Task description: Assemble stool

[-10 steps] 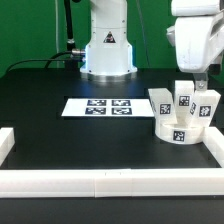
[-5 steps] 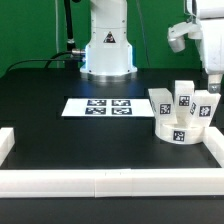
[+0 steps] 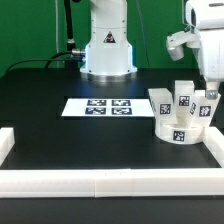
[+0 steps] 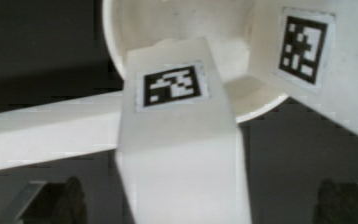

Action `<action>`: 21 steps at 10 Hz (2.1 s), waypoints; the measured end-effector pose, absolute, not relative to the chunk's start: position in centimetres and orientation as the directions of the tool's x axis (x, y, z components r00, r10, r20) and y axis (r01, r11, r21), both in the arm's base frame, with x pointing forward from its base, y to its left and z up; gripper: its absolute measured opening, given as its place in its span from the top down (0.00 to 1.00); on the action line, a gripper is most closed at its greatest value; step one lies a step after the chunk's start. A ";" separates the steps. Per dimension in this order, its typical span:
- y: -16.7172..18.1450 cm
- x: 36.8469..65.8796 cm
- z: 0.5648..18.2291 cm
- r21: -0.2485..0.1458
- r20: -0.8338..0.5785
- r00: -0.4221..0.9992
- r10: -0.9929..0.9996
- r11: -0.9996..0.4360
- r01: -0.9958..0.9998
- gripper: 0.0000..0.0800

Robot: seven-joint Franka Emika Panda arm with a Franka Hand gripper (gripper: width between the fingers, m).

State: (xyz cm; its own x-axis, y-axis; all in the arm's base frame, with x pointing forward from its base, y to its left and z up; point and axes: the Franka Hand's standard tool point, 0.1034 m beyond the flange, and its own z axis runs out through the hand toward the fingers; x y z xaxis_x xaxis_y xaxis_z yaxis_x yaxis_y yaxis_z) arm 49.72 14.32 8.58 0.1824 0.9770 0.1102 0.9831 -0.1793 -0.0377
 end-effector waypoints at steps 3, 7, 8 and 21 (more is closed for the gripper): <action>13.6 49.7 8.1 -0.048 0.108 0.198 0.974 -0.194 0.980 0.19; 12.7 49.9 7.9 -0.053 0.108 0.201 0.974 -0.196 0.979 0.58; 12.8 49.9 7.9 -0.052 0.108 0.201 0.974 -0.196 0.979 0.58; 10.3 49.7 8.2 -0.126 0.088 0.794 0.602 -0.784 0.608 0.58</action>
Offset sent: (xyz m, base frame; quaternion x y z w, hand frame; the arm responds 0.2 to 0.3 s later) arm 0.0059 -0.0089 -0.0011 -0.0011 -0.0062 -0.0186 0.9998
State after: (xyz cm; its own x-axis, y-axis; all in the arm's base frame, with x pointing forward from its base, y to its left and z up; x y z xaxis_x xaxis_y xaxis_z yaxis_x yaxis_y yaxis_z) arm 49.68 10.32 8.18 0.7938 0.6017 0.0880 0.6081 -0.7838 -0.1259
